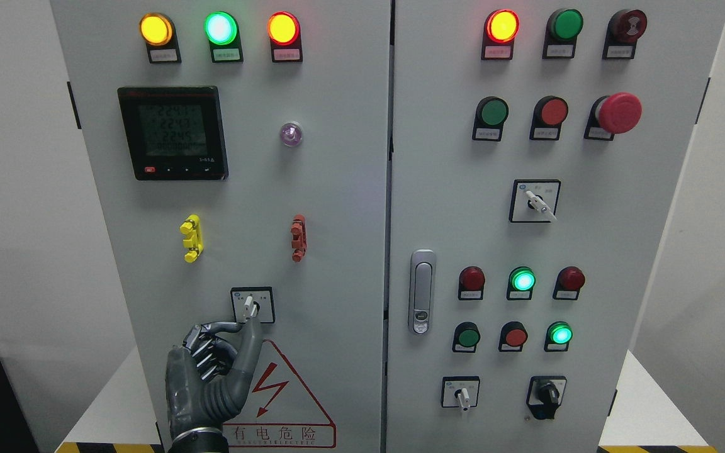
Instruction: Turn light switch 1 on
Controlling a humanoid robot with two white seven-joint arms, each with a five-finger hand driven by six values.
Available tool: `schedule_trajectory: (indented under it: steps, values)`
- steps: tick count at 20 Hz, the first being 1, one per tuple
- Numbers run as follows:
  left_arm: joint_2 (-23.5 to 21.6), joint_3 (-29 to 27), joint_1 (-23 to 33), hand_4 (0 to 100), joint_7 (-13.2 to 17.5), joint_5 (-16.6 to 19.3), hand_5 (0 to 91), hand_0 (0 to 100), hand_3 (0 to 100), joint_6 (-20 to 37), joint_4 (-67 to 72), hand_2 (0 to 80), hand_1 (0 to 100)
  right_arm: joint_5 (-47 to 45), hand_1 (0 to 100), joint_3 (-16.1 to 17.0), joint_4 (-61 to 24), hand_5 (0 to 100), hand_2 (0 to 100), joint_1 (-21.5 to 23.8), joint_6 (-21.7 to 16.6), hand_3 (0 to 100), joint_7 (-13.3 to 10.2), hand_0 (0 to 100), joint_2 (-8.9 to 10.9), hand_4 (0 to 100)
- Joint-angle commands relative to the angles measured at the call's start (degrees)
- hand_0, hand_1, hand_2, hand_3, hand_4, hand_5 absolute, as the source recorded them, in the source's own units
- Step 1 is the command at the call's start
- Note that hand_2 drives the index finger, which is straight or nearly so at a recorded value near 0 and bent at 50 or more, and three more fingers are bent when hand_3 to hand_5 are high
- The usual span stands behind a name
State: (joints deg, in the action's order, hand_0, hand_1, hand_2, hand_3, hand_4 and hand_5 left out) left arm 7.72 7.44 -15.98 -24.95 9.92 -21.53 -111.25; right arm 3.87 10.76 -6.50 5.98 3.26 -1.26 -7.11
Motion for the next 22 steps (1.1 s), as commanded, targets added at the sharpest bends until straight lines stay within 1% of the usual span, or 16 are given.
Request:
schedule_trajectory:
  steps: [1,5,7,14,18,22]
  values:
    - [0.2,0.2,-0.4,92,0.3,0.0,85.4,13,90,-0.3,0.1,52.7,56,0.0,0,0.1,0.0,0,0,0.0,0.0,0,0.0,0,-0.01,0]
    - [0.3,0.5,-0.9,92,0.3,0.0,85.4,13,91,-1.5,0.1,52.9,56,0.0,0,0.0,0.0,0,0,0.0,0.0,0,0.0,0,-0.01,0]
    - [0.3,0.5,-0.9,92,0.3,0.0,85.7,13,93,-1.5,0.1,53.9,56,0.0,0,0.0,0.0,0,0,0.0,0.0,0,0.0,0,-0.01,0]
    - [0.3,0.6,-1.0,94,0.3,0.2,87.0,12,96,-1.8,0.0,54.9,56,0.0,0,0.0,0.0,0,0,0.0,0.0,0,0.0,0,0.08,0]
    - [0.4,0.6,-1.5,94,0.3,2.0,87.2,12,96,-1.9,0.1,55.1,56,0.0,0,0.0,0.0,0,0,0.0,0.0,0,0.0,0,-0.01,0]
    - [0.4,0.6,-1.5,94,0.2,2.1,87.3,12,96,-2.0,0.1,55.0,56,0.0,0,0.0,0.0,0,0,0.0,0.0,0,0.0,0,0.08,0]
